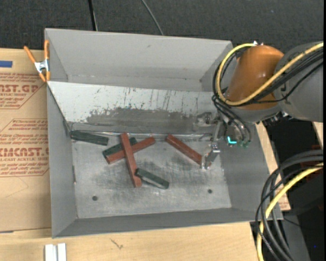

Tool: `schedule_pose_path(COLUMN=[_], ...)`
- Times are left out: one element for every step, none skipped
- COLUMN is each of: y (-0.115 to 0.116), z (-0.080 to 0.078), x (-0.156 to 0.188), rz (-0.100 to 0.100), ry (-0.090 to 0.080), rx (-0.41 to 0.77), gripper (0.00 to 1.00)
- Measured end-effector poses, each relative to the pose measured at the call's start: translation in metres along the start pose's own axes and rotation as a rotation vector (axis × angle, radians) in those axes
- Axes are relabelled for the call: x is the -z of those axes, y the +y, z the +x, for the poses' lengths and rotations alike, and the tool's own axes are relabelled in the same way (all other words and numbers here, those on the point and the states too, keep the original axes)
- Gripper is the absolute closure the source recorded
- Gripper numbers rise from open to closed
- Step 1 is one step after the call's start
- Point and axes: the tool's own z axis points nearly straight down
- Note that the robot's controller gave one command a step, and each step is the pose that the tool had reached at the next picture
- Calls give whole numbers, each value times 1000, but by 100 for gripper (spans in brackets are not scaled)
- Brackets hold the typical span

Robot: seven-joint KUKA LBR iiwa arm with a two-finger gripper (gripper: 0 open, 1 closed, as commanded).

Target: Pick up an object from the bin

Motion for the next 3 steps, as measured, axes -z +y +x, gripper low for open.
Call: schedule_pose_path(y=[0,-4,-4], z=[-2,-3,-3], x=[5,-57,-57], rz=[1,-1,-1], ry=[-8,-5,-5], rx=[1,-113,-113], gripper=[0,100,100])
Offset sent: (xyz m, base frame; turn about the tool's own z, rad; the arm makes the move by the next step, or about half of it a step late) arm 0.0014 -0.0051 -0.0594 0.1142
